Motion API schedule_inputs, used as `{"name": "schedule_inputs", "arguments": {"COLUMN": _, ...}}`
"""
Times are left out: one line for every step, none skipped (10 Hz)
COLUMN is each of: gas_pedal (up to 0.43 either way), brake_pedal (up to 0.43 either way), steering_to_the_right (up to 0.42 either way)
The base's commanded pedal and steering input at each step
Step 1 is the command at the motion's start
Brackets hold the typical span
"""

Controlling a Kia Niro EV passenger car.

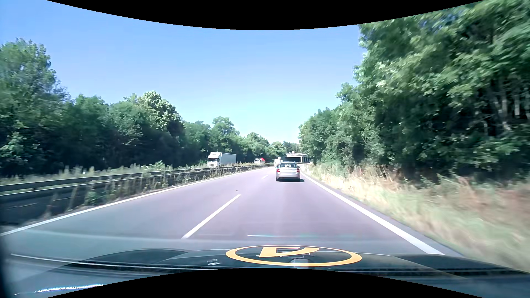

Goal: Follow the waypoints while adhering to traffic rules and regulations

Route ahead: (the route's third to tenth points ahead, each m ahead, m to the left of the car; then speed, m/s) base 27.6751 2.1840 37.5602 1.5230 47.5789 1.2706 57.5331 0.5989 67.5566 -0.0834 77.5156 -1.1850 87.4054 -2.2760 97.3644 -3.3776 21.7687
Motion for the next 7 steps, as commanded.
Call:
{"name": "schedule_inputs", "arguments": {"gas_pedal": 0.339, "brake_pedal": 0.000, "steering_to_the_right": -0.001}}
{"name": "schedule_inputs", "arguments": {"gas_pedal": 0.339, "brake_pedal": 0.000, "steering_to_the_right": -0.002}}
{"name": "schedule_inputs", "arguments": {"gas_pedal": 0.339, "brake_pedal": 0.000, "steering_to_the_right": -0.001}}
{"name": "schedule_inputs", "arguments": {"gas_pedal": 0.339, "brake_pedal": 0.000, "steering_to_the_right": -0.001}}
{"name": "schedule_inputs", "arguments": {"gas_pedal": 0.339, "brake_pedal": 0.000, "steering_to_the_right": -0.002}}
{"name": "schedule_inputs", "arguments": {"gas_pedal": 0.339, "brake_pedal": 0.000, "steering_to_the_right": -0.002}}
{"name": "schedule_inputs", "arguments": {"gas_pedal": 0.339, "brake_pedal": 0.000, "steering_to_the_right": -0.002}}
